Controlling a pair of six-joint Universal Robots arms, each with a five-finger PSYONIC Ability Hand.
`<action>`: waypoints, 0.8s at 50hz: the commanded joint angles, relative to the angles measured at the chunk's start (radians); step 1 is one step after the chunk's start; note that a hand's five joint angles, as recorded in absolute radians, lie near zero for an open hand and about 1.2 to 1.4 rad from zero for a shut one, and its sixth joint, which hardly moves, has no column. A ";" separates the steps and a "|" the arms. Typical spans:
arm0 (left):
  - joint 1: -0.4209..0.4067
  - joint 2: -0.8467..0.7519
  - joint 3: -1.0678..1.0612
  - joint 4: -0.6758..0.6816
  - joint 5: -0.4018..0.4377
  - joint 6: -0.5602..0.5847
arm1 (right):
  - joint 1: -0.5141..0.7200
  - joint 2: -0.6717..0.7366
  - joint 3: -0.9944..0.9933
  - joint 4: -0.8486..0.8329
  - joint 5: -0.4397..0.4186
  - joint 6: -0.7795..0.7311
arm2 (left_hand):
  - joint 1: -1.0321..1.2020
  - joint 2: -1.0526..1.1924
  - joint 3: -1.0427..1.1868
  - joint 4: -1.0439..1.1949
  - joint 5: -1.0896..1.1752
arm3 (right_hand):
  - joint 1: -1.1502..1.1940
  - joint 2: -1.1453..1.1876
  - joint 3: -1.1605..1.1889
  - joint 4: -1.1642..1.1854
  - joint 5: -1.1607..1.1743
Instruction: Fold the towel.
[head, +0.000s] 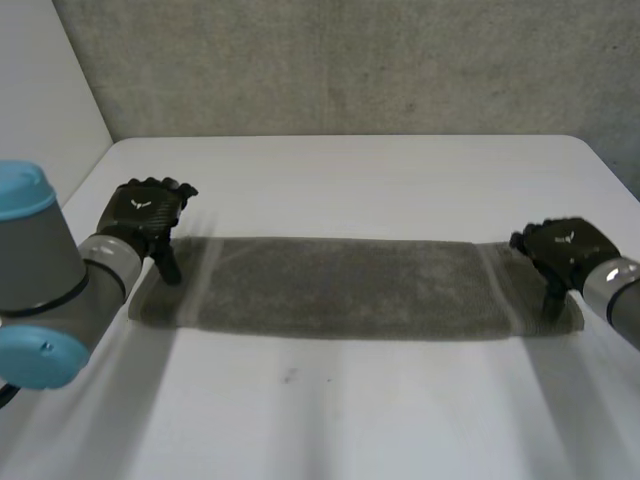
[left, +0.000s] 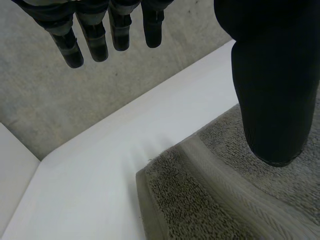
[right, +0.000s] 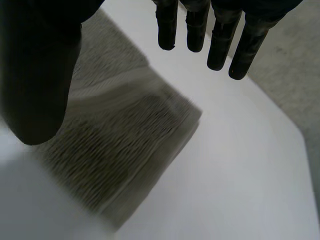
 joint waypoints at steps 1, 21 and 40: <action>0.001 0.030 -0.076 0.062 0.001 0.002 | -0.018 0.038 0.082 -0.105 -0.013 -0.031 | 0.003 0.009 0.008 0.007 -0.030 | 0.074 0.051 0.061 0.046 0.069; 0.004 0.028 -0.106 0.074 -0.001 0.000 | -0.219 0.060 0.014 -0.139 0.054 -0.110 | 0.003 0.009 0.008 0.007 -0.030 | 1.162 1.139 1.149 1.134 1.158; 0.005 0.031 -0.112 0.074 -0.001 0.000 | -0.033 0.015 -0.240 -0.003 0.068 -0.161 | 0.003 0.009 0.008 0.007 -0.030 | 1.162 1.139 1.149 1.134 1.158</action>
